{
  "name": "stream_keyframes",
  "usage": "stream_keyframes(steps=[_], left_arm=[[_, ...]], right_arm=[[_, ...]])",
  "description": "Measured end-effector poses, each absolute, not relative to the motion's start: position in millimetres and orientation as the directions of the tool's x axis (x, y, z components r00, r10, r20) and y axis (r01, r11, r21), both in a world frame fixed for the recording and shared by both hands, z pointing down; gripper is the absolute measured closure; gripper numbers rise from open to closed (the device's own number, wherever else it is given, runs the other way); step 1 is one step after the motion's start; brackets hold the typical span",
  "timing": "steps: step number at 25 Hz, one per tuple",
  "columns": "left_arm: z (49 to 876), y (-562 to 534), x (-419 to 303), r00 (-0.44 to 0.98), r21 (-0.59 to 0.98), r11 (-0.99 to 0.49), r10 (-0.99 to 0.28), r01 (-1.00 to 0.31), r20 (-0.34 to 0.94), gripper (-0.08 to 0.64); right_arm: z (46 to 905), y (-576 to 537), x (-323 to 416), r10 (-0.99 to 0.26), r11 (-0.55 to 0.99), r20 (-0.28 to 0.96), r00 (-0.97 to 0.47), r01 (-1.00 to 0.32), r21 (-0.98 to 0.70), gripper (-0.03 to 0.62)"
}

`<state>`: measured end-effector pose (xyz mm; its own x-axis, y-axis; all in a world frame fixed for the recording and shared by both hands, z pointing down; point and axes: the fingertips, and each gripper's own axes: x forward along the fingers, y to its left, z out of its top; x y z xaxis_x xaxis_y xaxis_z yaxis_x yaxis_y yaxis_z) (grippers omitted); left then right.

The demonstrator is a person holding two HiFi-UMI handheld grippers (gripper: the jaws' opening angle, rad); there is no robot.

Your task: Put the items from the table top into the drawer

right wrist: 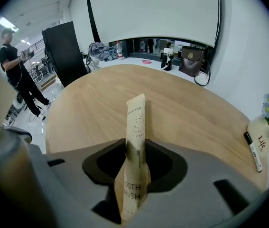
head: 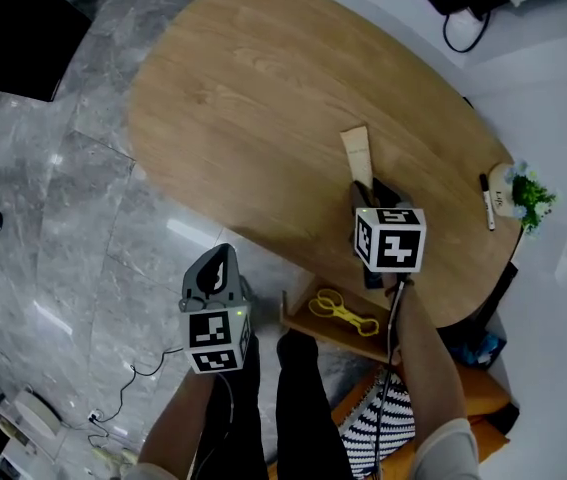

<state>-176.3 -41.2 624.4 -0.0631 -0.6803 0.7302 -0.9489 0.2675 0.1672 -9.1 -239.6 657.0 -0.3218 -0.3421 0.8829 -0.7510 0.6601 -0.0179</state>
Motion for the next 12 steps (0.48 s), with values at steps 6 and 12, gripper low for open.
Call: stream_keyframes(steps=[6,12], left_arm=[[628.0,-34.3,-178.6,-0.069,0.16,0.274,-0.672,-0.948,0.738,0.56],[625.7,-33.5,-173.1,-0.069,0.162,0.274,-0.674,-0.948,0.736,0.56]], right_arm=[[656.0,-239.6,-9.0,-0.352,0.655,0.88,-0.32,-0.755,-0.013,0.511],[649.5,-236.2,-6.9,-0.362,0.65,0.872,-0.329,-0.76,-0.017,0.545]])
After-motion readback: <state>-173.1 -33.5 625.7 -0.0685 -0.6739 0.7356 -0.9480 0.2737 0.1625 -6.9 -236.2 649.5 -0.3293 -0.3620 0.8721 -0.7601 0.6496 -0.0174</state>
